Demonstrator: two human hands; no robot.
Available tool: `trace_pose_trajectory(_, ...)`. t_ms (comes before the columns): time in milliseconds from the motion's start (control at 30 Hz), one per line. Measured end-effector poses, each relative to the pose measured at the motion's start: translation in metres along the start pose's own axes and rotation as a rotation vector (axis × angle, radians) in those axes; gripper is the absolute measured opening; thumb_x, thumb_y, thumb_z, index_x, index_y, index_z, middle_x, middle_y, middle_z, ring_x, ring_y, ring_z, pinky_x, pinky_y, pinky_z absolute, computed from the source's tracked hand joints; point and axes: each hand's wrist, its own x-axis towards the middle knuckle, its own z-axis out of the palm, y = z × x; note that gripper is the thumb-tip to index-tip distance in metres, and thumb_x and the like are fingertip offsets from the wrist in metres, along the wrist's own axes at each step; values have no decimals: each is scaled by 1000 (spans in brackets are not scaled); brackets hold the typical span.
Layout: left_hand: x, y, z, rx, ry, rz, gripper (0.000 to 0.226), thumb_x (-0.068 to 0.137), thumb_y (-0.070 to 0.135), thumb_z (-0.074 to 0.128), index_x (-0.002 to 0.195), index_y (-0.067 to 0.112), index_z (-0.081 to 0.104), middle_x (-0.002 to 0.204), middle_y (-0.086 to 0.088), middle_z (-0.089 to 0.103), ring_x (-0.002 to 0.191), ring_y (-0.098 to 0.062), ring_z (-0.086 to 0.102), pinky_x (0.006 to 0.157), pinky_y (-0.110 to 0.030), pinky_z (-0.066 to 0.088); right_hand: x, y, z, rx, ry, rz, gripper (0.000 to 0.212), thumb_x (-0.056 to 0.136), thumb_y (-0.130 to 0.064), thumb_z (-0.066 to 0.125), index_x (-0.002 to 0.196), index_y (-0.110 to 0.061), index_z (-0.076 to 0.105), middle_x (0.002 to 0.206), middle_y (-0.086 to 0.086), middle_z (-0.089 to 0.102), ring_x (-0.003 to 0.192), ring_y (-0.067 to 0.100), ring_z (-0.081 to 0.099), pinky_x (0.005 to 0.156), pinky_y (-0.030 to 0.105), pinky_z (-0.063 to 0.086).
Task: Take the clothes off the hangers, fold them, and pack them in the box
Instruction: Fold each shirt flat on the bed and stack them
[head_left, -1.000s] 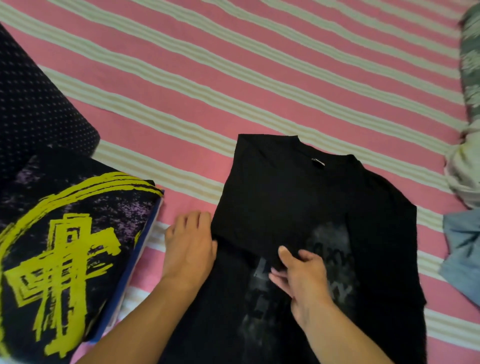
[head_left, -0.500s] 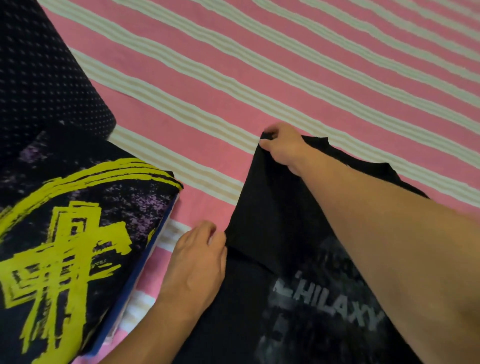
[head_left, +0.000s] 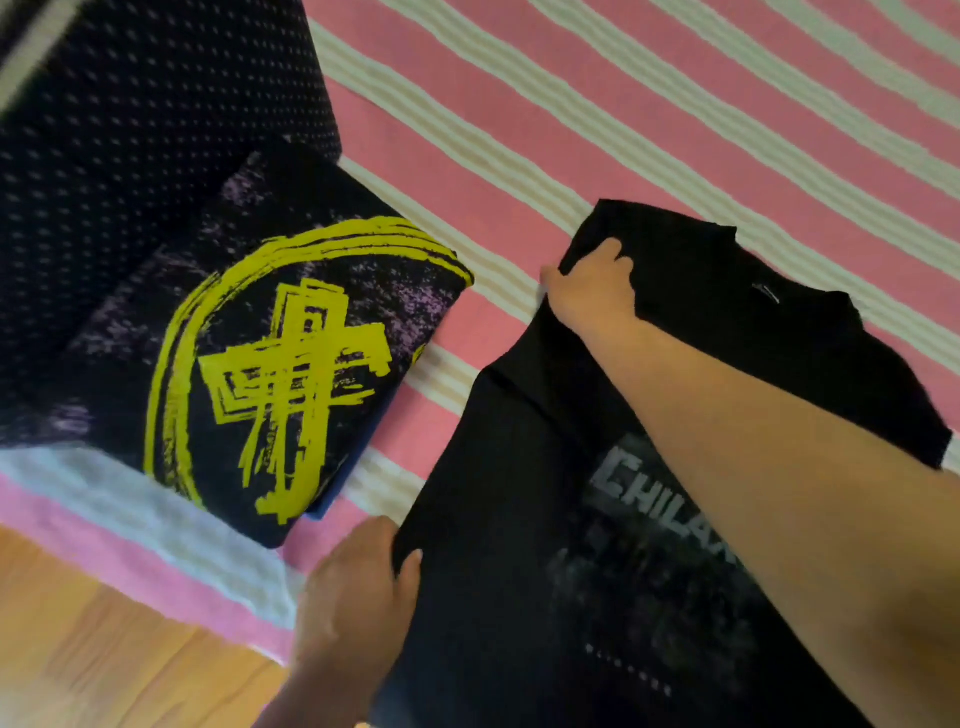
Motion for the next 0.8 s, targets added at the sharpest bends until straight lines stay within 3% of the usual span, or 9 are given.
trace_pose_trajectory(67,-35,-23,2,-87,-84,-155,15,95,39,62,97,28,51,93,3,65,93,-29,67,72,-38,47,5,-9,-2,2,-18,83,76,96,-28,60,152,-3,15,147,21,34,121,33,52,79,34,39)
trace_pose_trajectory(167,-82,-48,7,-176,-131,-278,16,97,35,60,92,26,49,81,5,62,87,-33,67,69,-41,49,12,-9,-13,100,-77,105,69,92,-14,64,148,-4,23,143,18,43,109,27,57,81,31,50)
trace_pose_trajectory(267,-123,-45,10,-147,-71,-196,10,98,27,63,91,25,55,74,7,60,73,-33,64,60,-40,49,7,10,-37,436,-177,109,40,94,-4,54,131,-12,41,127,11,53,87,16,57,62,29,58)
trace_pose_trajectory(333,-150,-34,14,-152,-22,-100,11,94,23,68,89,25,59,69,10,60,58,-25,58,48,-32,41,0,32,-62,647,-165,167,36,93,0,52,126,-10,45,110,8,54,90,17,57,54,27,56)
trace_pose_trajectory(400,-174,-16,20,-176,-27,28,8,91,29,68,91,30,60,66,13,61,52,-17,54,44,-18,33,-1,60,-84,761,-149,216,43,89,0,55,130,-9,48,108,9,54,93,21,58,58,29,55)
trace_pose_trajectory(467,-193,5,37,-207,-80,125,11,86,40,55,95,33,56,66,13,62,60,-18,58,43,-20,36,-3,94,-107,882,-134,300,43,85,2,56,126,-8,55,110,11,57,92,25,63,67,30,58)
trace_pose_trajectory(600,-202,49,94,-87,-313,209,11,94,43,45,96,33,41,77,10,59,69,-13,59,60,-29,46,5,169,-122,964,-75,395,44,75,8,54,116,-6,65,115,15,65,96,32,71,79,43,62)
trace_pose_trajectory(700,-200,73,131,71,-427,195,5,103,36,43,102,31,41,80,10,50,76,-10,56,69,-28,49,9,206,-114,875,-127,403,49,85,-1,59,133,-10,56,126,9,62,109,23,65,89,39,58)
trace_pose_trajectory(800,-204,83,150,201,-423,181,13,100,27,51,106,30,40,83,10,49,81,-14,62,71,-32,54,19,224,-109,837,-186,379,45,92,-5,60,135,-16,53,124,3,61,109,18,64,71,36,60)
